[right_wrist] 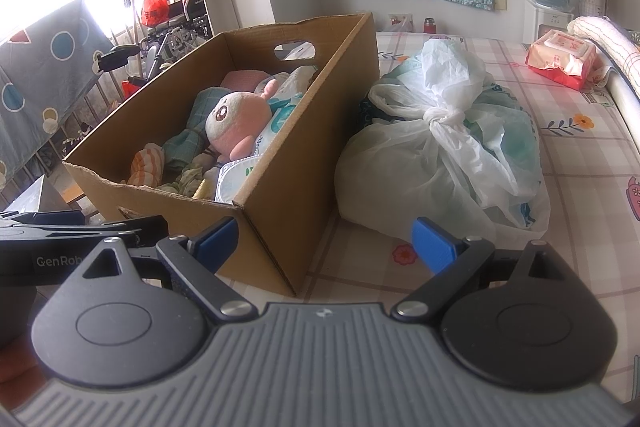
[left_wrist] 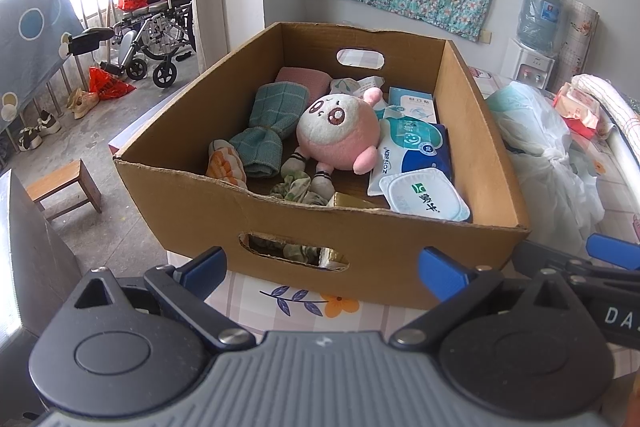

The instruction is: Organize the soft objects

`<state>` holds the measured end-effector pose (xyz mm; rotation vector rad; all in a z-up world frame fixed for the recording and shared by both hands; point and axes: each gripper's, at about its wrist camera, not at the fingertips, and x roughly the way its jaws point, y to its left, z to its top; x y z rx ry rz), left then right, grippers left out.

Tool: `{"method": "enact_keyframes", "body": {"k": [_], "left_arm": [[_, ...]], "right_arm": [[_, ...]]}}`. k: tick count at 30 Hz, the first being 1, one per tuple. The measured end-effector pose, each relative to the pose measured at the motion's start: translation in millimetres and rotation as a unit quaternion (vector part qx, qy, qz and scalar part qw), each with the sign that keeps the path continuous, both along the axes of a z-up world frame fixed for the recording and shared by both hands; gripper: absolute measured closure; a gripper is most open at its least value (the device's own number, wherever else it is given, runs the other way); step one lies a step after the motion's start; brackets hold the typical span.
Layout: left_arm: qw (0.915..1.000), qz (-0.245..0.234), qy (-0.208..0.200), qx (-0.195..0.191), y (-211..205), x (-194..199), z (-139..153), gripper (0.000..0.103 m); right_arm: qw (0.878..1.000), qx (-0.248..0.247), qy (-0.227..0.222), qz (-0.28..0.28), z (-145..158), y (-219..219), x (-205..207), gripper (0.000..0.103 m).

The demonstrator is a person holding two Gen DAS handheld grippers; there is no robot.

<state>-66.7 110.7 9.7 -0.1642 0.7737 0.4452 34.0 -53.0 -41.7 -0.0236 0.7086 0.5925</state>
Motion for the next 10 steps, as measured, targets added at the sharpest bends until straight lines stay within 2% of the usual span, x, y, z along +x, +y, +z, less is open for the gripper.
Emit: {"method": "enact_keyframes", "body": {"k": [10], "left_arm": [[1.0000, 0.000, 0.000, 0.000, 0.1, -0.7, -0.4, 0.000]], "right_arm": [[1.000, 0.000, 0.000, 0.000, -0.2, 0.3, -0.8, 0.009]]}}
